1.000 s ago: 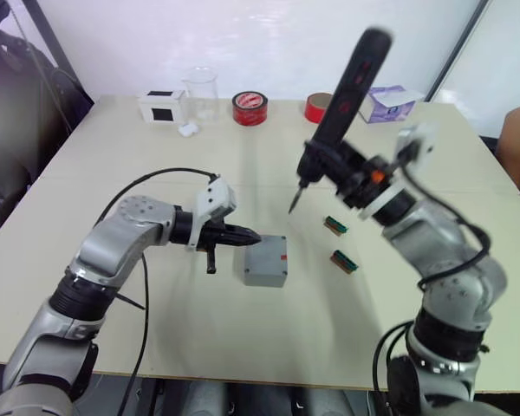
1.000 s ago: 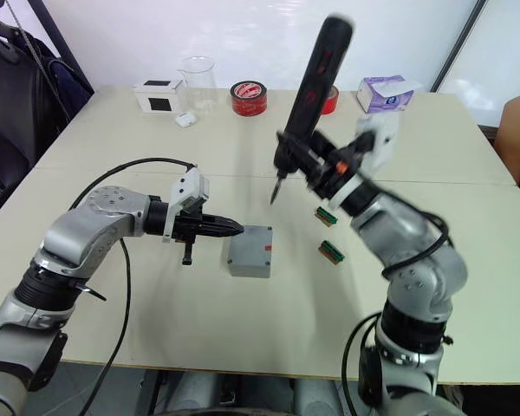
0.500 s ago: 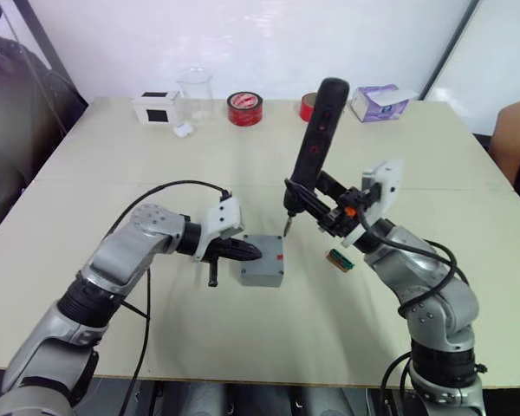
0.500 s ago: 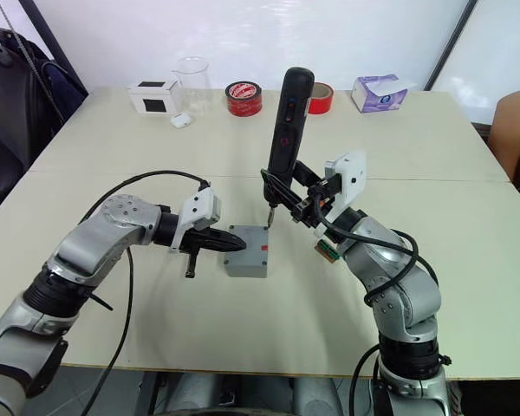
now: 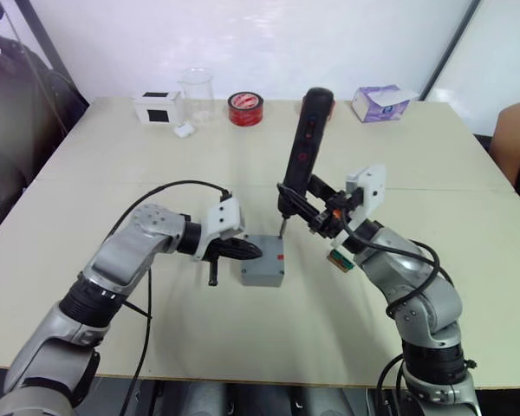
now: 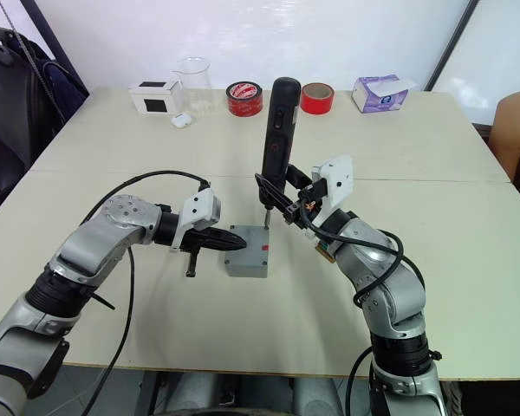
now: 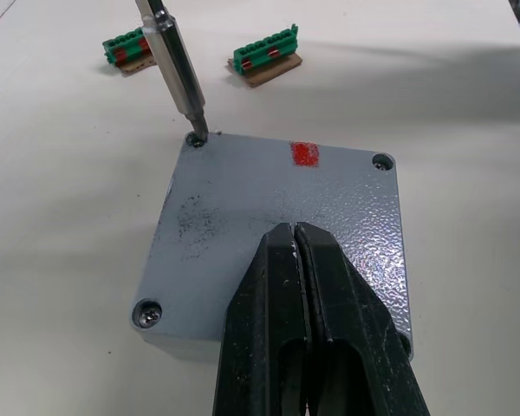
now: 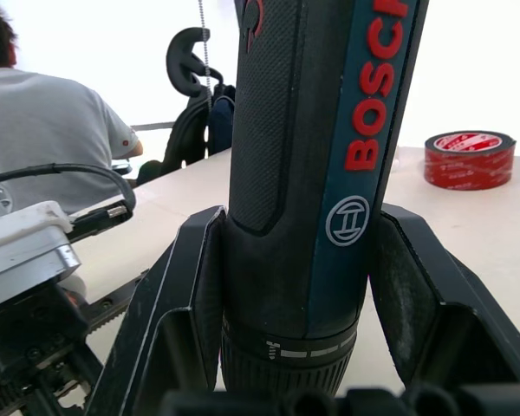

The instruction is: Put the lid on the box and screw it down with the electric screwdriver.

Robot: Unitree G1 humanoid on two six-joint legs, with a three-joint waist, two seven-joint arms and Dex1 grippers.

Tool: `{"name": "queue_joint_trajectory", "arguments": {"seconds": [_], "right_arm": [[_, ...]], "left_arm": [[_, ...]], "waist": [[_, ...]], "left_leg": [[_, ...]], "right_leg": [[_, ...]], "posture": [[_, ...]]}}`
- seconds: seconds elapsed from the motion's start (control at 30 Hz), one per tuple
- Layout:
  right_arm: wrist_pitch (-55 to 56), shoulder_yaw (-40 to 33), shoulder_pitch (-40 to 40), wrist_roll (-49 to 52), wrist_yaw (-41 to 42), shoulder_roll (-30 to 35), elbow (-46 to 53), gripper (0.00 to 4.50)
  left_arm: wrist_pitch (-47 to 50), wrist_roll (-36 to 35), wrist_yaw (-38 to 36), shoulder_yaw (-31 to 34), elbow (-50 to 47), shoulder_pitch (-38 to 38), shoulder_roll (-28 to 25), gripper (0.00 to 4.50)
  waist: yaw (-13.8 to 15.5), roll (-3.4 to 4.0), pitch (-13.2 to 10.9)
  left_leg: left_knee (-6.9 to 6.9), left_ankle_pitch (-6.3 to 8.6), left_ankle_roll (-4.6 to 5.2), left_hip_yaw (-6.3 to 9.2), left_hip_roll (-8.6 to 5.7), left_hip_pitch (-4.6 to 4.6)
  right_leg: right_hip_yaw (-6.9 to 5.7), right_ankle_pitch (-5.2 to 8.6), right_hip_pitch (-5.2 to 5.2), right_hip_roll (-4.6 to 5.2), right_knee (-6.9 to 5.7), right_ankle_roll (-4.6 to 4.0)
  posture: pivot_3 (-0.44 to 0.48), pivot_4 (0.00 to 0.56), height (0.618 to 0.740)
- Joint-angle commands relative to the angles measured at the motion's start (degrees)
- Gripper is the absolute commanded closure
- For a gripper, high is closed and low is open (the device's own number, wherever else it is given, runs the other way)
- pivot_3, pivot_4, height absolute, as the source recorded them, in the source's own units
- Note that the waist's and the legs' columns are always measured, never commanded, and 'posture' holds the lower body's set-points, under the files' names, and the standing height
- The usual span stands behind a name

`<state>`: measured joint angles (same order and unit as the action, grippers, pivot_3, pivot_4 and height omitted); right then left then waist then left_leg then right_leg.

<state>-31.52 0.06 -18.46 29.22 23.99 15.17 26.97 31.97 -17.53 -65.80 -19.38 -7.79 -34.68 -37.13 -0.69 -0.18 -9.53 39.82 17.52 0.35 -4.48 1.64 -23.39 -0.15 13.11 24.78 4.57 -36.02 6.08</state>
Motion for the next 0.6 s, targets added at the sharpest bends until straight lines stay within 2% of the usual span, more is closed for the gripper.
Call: {"name": "queue_joint_trajectory", "arguments": {"seconds": [0.03,0.6], "right_arm": [[3.19,0.18,-0.92,-0.94,0.8,0.25,1.61,2.63],[6.2,5.92,2.46,-4.14,1.0,-1.6,1.0,2.63]], "left_arm": [[0.09,1.14,0.43,0.11,-0.05,0.15,-0.02,4.5],[0.04,1.53,0.98,0.18,-0.41,0.9,0.31,4.5]], "waist": [[-0.01,0.0,0.0],[-0.04,-0.03,0.02]], "left_leg": [[0.0,0.0,0.0,0.0,0.0,0.0],[0.02,0.0,0.0,0.0,0.02,0.11]], "right_leg": [[0.0,0.0,0.0,0.0,0.0,0.0],[0.0,0.0,-0.11,-0.01,-0.01,-0.01]], "posture": [[0.0,0.15,0.74],[0.0,0.15,0.74]]}}
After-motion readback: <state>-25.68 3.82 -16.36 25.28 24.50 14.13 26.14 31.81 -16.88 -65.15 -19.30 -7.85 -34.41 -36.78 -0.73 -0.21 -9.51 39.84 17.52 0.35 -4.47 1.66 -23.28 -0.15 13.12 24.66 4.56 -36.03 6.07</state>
